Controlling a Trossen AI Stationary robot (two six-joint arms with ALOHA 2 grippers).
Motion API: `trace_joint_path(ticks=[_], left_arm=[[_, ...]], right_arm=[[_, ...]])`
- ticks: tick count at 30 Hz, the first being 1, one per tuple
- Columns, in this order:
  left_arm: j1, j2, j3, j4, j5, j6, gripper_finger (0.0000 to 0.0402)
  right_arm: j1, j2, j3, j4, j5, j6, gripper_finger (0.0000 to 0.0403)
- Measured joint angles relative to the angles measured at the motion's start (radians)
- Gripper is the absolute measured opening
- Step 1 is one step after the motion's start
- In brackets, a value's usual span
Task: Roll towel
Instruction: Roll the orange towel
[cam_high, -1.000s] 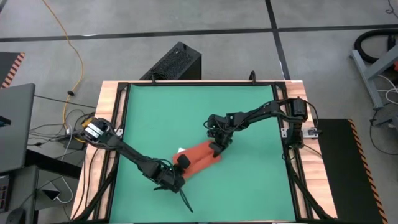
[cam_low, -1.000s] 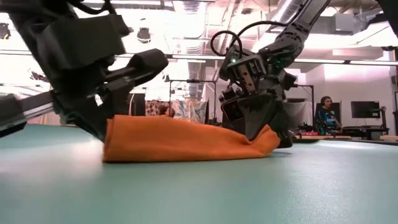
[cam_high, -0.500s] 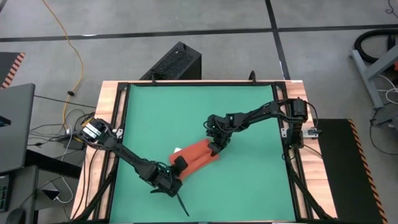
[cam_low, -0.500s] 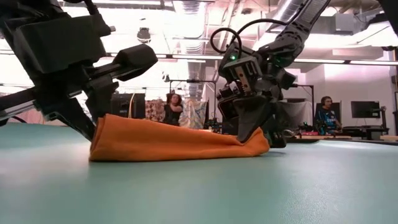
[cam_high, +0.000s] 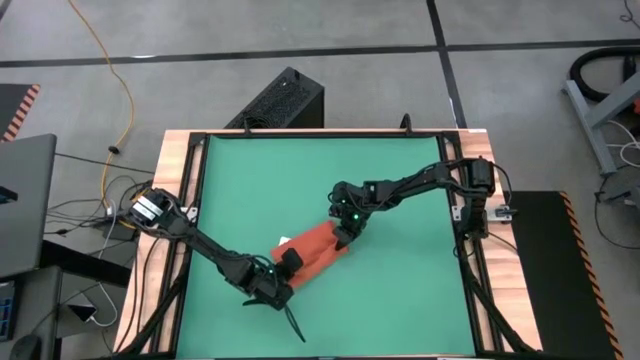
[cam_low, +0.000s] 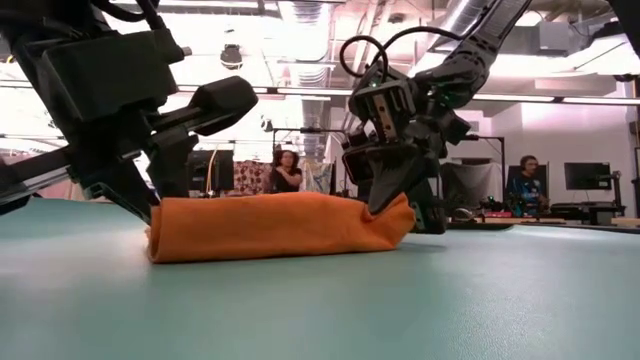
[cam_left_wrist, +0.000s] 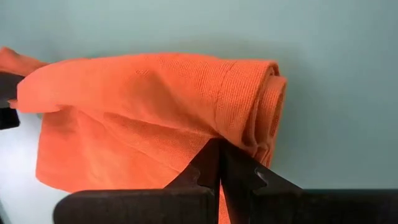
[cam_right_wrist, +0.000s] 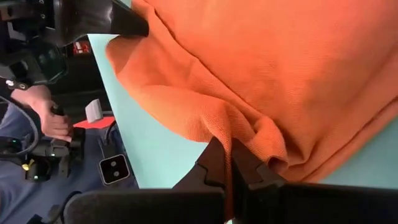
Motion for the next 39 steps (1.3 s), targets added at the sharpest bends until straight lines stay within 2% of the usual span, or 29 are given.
trace_joint_path(ticks=[8,13,18,22,28,34,37,39], left_arm=[[0.004,0.0,0.0,0.005,0.014,0.018,0.0],[0.003,0.0,0.0,0.004,0.006,0.033,0.0],[-0.025,0.005,0.011,-0.016,-0.158,0.123,0.0],[-0.048,-0.005,0.045,-0.049,-0.288,0.106,0.0],[-0.065,-0.115,0.055,-0.077,-0.132,-0.046,0.0],[-0.093,-0.261,0.055,-0.078,-0.13,-0.288,0.0],[-0.109,-0.281,0.055,0.008,-0.124,-0.321,0.0],[-0.112,-0.272,0.054,0.0,-0.115,-0.323,0.0]], right_arm=[[-0.027,0.0,0.0,-0.046,0.101,-0.009,0.001],[-0.025,0.0,0.0,-0.047,0.119,-0.008,0.001],[-0.009,0.0,0.0,-0.049,0.131,0.0,0.001],[-0.003,0.001,0.0,-0.05,0.137,0.0,0.001],[-0.006,0.001,0.0,-0.042,0.15,-0.005,0.001],[-0.004,0.001,0.0,-0.041,0.152,-0.025,0.001],[-0.004,0.001,0.0,-0.04,0.153,-0.031,0.001],[-0.006,0.001,0.0,-0.041,0.152,-0.033,0.001]])
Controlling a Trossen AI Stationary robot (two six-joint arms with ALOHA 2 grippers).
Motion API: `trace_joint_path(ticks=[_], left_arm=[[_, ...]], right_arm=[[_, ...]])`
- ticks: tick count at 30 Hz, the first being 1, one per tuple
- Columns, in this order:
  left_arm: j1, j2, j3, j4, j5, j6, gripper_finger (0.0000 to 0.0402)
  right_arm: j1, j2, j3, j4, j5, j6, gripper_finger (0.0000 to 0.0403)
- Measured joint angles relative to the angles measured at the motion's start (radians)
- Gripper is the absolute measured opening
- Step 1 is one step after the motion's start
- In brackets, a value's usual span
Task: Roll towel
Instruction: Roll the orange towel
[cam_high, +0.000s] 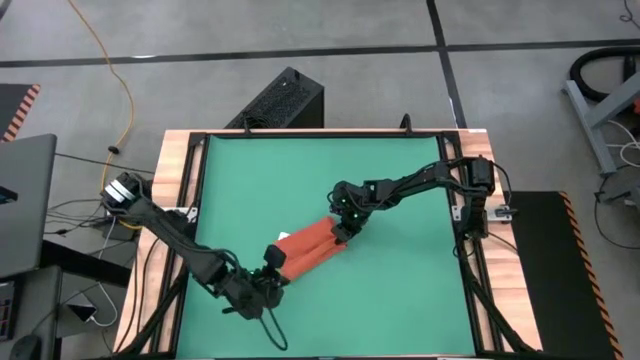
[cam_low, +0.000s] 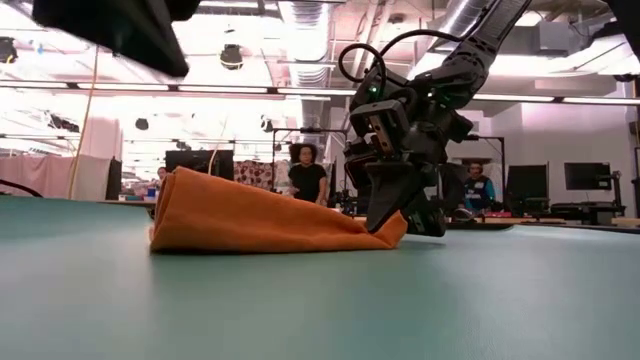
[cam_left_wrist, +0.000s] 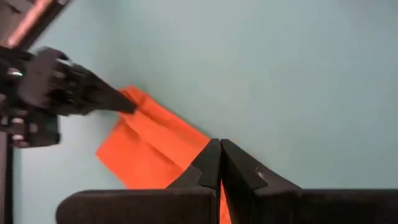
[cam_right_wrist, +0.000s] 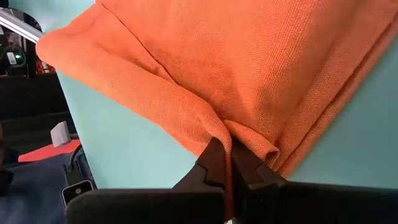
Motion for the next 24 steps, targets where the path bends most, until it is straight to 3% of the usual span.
trace_joint_path(ticks=[13,17,24], left_arm=[[0.056,0.15,0.072,-0.012,0.102,0.096,0.0],[0.077,0.187,0.071,-0.045,0.022,0.074,0.0],[0.111,0.187,0.071,-0.112,-0.003,-0.02,0.0]], right_arm=[[0.002,0.0,0.0,0.001,0.002,-0.001,0.001],[0.002,0.0,0.0,0.001,0.005,-0.001,0.001],[0.002,0.0,0.0,0.003,0.005,-0.006,0.0011]])
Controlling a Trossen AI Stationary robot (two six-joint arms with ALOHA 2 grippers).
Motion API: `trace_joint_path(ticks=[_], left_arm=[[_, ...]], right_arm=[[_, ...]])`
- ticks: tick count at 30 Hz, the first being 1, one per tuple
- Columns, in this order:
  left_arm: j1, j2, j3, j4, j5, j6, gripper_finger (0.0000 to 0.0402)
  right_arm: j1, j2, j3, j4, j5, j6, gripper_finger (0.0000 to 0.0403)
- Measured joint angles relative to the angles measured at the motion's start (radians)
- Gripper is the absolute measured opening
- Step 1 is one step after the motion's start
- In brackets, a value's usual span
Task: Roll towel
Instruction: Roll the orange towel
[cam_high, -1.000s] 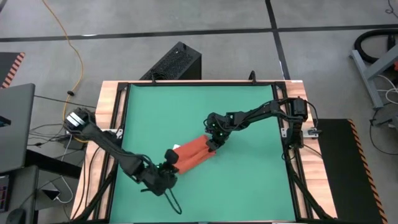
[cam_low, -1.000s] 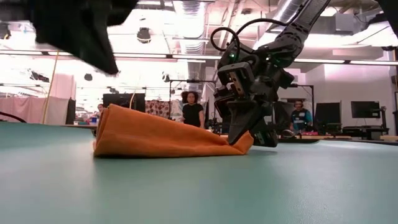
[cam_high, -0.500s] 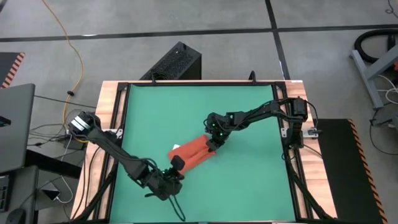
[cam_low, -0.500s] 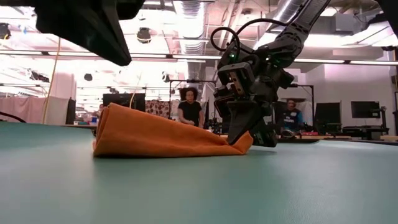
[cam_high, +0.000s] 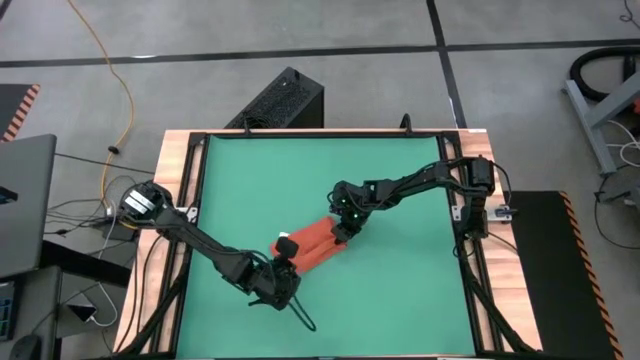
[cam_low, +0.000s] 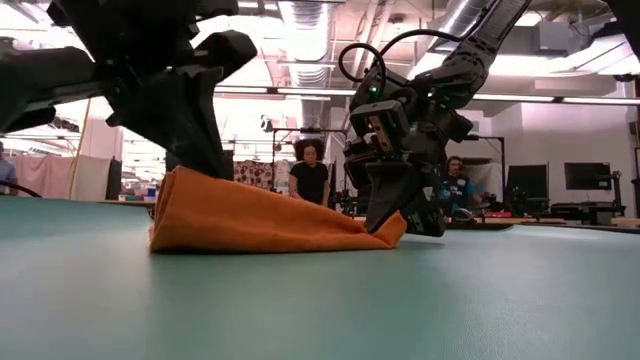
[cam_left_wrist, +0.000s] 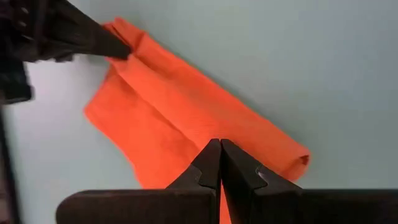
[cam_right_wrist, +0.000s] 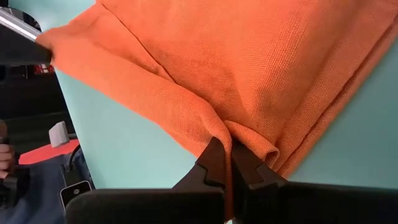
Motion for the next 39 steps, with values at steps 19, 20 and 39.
trace_joint_path(ticks=[19,20,39], left_arm=[[-0.032,-0.122,-0.166,0.021,0.02,-0.231,0.0],[-0.046,-0.122,-0.163,0.048,0.022,-0.217,0.0],[-0.041,-0.077,-0.018,0.099,0.127,-0.024,0.0]], right_arm=[[0.007,0.0,0.0,0.0,0.003,-0.021,0.0011],[0.007,0.0,0.0,0.0,0.003,-0.021,0.0011],[0.013,0.0,0.0,0.003,0.02,-0.021,0.0011]])
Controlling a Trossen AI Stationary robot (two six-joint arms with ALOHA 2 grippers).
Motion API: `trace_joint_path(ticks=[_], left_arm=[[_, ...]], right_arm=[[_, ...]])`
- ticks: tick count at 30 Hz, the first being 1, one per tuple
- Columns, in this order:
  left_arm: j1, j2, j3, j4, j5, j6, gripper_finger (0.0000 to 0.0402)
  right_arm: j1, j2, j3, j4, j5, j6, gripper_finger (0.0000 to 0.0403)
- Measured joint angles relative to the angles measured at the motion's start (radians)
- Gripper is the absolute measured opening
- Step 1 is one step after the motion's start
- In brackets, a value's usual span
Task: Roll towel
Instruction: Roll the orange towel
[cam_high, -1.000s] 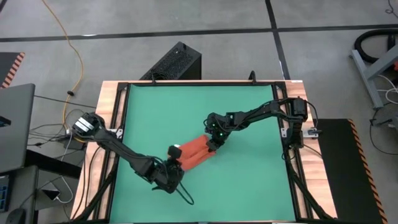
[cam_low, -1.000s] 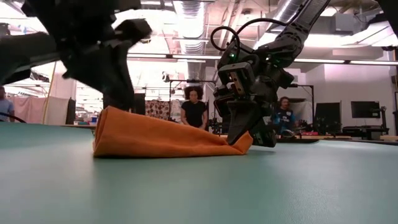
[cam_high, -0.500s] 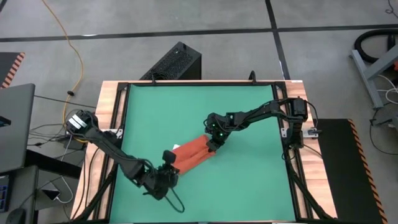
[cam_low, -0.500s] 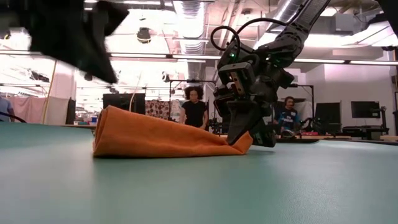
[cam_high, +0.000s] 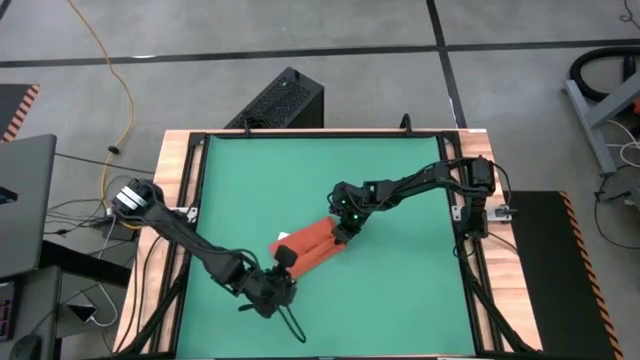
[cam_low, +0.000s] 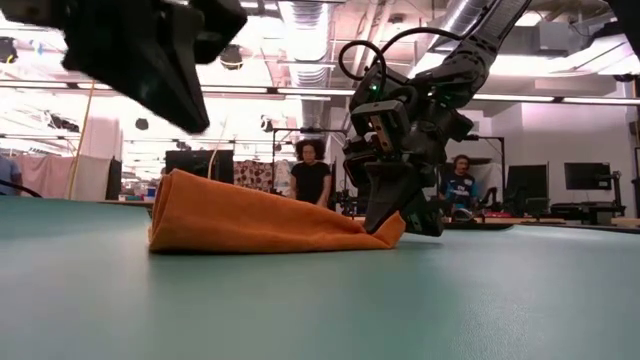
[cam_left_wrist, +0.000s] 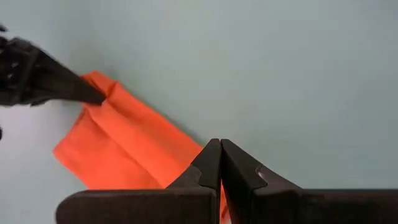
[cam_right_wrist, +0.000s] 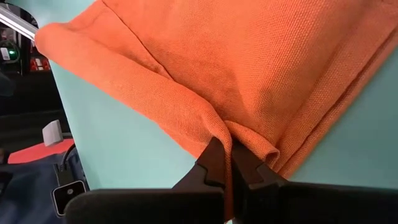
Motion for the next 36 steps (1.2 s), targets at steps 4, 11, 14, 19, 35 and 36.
trace_joint_path(ticks=[4,11,14,19,35,36], left_arm=[[0.021,0.032,0.0,0.01,0.016,0.042,0.0],[0.065,0.066,-0.004,-0.023,0.008,0.038,0.0],[0.09,0.066,-0.004,-0.048,-0.024,0.011,0.0],[0.102,0.066,-0.027,-0.058,-0.034,-0.024,0.0],[0.04,0.063,-0.228,0.135,-0.035,-0.267,0.0],[0.037,0.063,-0.238,0.147,-0.042,-0.277,0.0]], right_arm=[[0.0,0.0,0.0,-0.001,0.001,0.0,0.0011],[0.001,0.0,0.0,-0.001,0.001,0.008,0.0011],[0.001,0.0,0.0,-0.002,0.001,0.004,0.0011],[0.005,0.0,0.0,-0.001,0.003,0.003,0.0011],[0.008,0.0,0.0,0.012,0.069,-0.004,0.0019],[0.008,0.0,0.0,0.018,0.073,-0.017,0.0022]])
